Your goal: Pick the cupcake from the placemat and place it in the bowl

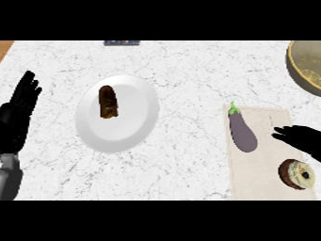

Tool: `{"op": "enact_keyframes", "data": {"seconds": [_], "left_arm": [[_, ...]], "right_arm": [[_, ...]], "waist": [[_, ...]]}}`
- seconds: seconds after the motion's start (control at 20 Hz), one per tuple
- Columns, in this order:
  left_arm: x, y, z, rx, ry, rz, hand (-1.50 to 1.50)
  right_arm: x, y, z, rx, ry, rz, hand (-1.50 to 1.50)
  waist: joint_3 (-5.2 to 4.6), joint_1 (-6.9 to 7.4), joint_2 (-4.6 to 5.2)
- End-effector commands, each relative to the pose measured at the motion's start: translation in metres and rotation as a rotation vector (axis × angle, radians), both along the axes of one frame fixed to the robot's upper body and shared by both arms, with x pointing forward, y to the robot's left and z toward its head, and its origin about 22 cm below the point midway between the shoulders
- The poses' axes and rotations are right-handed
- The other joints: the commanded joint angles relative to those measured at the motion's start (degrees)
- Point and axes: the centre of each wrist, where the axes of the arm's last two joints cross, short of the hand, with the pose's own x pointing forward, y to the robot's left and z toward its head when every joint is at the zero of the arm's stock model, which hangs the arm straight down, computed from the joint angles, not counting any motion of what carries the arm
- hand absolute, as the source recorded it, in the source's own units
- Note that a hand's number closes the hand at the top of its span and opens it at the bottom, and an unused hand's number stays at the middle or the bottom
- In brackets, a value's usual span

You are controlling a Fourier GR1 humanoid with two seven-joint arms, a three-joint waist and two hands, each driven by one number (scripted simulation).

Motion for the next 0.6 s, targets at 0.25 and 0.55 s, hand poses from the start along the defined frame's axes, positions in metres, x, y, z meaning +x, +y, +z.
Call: {"op": "enact_keyframes", "data": {"seconds": [0.25, 0.55], "left_arm": [[-0.011, -0.002, -0.005, -0.007, -0.008, -0.013, 0.0], [-0.01, -0.005, -0.012, 0.006, -0.002, -0.009, 0.0]], "right_arm": [[-0.019, 0.001, -0.025, -0.011, -0.01, -0.03, -1.5], [0.005, 0.015, -0.035, -0.025, 0.004, -0.037, -1.5]], "waist": [[-0.01, -0.08, -0.04], [-0.01, 0.15, 0.0]]}}
